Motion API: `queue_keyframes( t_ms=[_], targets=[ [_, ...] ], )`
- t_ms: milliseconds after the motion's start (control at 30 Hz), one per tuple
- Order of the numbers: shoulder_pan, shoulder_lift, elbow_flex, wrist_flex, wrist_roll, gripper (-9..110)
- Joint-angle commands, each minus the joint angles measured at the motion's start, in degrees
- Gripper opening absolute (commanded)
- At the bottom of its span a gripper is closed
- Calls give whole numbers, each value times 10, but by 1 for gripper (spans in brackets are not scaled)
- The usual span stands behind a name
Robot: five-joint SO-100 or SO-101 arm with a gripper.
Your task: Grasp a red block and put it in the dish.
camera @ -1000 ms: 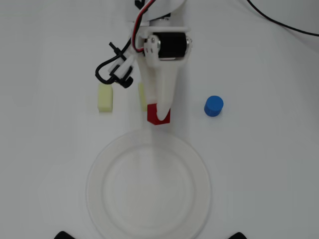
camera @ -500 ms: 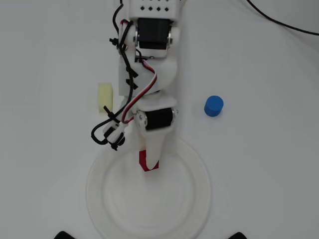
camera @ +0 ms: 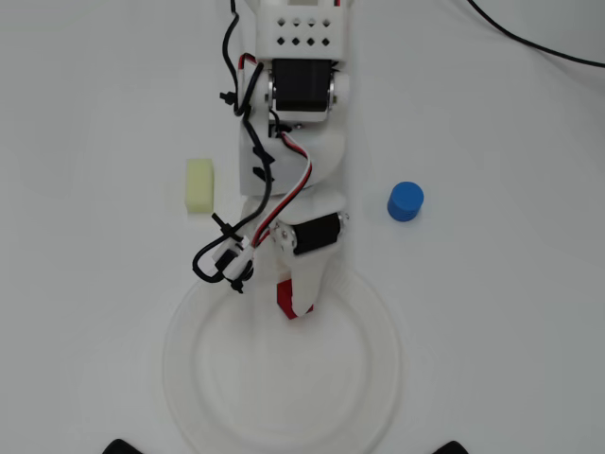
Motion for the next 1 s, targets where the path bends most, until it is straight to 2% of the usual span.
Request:
queue_keyframes(
  t_ms=[0,400,667,767,967],
  targets=[
    [-4,10,-33,11,-5,10],
    [16,77,-67,114,-3,23],
    [39,256,-81,272,5,30],
    [45,364,-14,294,10,31],
    [45,633,235,297,14,33]
  ],
)
